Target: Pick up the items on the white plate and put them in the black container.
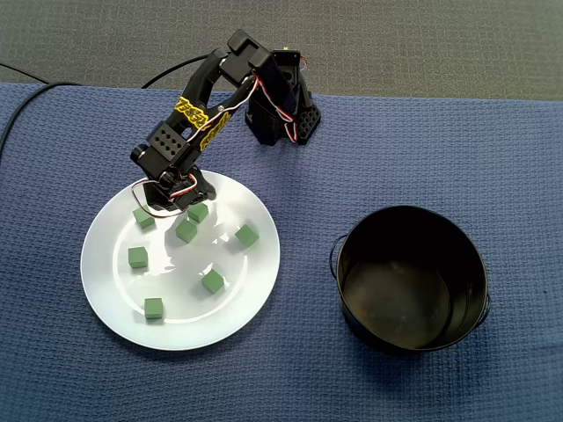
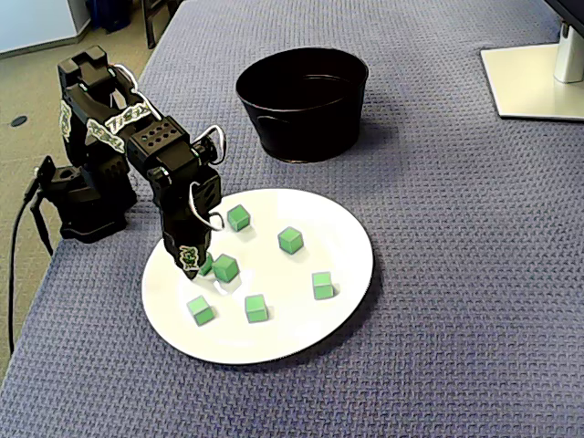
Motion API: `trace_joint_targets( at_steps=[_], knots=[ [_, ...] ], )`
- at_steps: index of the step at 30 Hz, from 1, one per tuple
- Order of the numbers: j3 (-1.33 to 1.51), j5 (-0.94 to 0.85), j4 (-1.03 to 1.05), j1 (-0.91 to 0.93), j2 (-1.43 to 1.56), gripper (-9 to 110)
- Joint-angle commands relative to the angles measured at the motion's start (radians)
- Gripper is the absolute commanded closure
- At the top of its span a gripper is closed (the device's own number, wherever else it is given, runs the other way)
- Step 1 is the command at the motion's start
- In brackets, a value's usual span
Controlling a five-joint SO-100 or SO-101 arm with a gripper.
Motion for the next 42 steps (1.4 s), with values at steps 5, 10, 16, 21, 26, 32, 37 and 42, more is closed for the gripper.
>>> trace_joint_targets(
  at_steps=[5,10,16,21,26,32,37,42],
  knots=[
    [-0.014,-0.15,-0.028,-0.025,0.115,79],
    [-0.018,-0.169,-0.028,-0.037,0.181,79],
    [0.037,-0.158,-0.109,-0.067,0.173,79],
    [0.055,-0.164,-0.166,-0.078,0.156,78],
    [0.063,-0.158,-0.172,-0.084,0.129,78],
    [0.074,-0.156,-0.172,-0.074,0.104,80],
    [0.097,-0.149,-0.176,-0.072,0.101,86],
    [0.098,-0.135,-0.176,-0.08,0.11,94]
  ],
)
